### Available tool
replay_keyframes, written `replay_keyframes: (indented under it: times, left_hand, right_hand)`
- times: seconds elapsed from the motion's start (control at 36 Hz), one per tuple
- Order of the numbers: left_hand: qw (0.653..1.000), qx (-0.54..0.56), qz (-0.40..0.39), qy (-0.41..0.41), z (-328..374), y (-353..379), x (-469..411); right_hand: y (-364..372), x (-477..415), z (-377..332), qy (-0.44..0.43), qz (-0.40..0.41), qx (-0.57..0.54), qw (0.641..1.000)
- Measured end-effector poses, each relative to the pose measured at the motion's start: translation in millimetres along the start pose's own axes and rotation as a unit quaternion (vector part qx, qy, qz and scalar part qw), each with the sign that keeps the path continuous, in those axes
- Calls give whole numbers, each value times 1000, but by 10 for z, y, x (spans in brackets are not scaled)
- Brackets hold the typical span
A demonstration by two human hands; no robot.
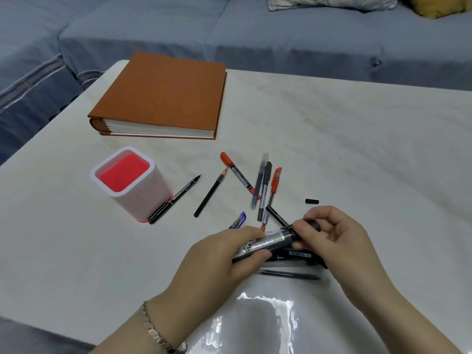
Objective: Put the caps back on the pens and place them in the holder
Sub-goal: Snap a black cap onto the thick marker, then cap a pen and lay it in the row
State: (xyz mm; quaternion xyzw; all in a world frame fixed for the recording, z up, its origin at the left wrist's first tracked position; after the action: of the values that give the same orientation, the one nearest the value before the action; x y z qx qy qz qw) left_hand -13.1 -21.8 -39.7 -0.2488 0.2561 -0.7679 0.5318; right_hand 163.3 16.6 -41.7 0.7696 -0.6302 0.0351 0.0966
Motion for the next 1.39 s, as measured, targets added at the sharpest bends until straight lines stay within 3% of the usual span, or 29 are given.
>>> replay_keyframes:
  times: [0.11, 0.19, 0.28, 0.39, 0.5, 0.56, 0.61, 0.67, 0.78, 0.83, 0.92, 0.97, 1.03, 1.19, 1.39]
  left_hand:
    - [998, -51, -7, 33, 5, 19, -36]
    - [992, -95, 29, 80, 32, 30, -58]
    - [988, -95, 58, 111, 104, 22, -101]
    - [998, 45, -18, 44, 204, -56, -175]
    - [990, 85, -110, 8, 297, -205, -295]
    - [975, 135, -172, -38, 294, -232, -323]
    - [939, 215, -245, -113, 263, -239, -318]
    - [922, 236, -276, -134, 200, -221, -311]
    - [968, 112, -207, -83, 71, -152, -306]
    - [981, 59, -168, -74, 3, -107, -288]
    - [991, -91, -50, -86, -159, -126, -299]
    - [978, -174, 58, -102, -332, -208, -320]
    - [960, -232, 118, -105, -516, -300, -355]
    - [923, -325, 90, -185, -861, -341, -378]
    - [906, -351, 95, -217, -971, -288, -411]
  right_hand:
    - [1, -12, 16, -21, -74, 192, 978]
    - [-43, 1, 48, -56, -39, 335, 940]
    - [-45, 34, 29, -91, 4, 362, 928]
    - [-68, 58, -28, -115, 12, 348, 930]
    - [-97, 82, 31, -146, 13, 307, 940]
    - [-102, 103, 93, -166, 6, 310, 936]
    - [-115, 100, 144, -183, -18, 330, 926]
    - [-137, 60, 172, -194, -60, 354, 913]
    - [-165, -61, 198, -193, -196, 488, 828]
    - [-159, -77, 194, -186, -222, 522, 803]
    - [-192, -77, 198, -184, -166, 503, 828]
    - [-255, -77, 230, -182, -129, 503, 835]
    - [-338, -65, 260, -185, -103, 504, 837]
    - [-484, -65, 372, -173, -66, 506, 842]
    - [-395, -155, 514, -176, -62, 596, 781]
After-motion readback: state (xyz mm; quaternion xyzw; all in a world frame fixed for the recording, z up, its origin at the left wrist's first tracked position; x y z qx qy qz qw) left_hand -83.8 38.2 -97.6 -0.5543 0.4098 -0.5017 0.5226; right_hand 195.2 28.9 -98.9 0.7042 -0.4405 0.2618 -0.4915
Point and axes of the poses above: each hand's wrist, its own x-axis away from the middle knuckle, its own y-axis out of the palm, z = x × y, the point moved 1 cm from there along -x, towards the middle knuckle, and after that the axes turned 8 degrees about -z, right-handed, at the moved point
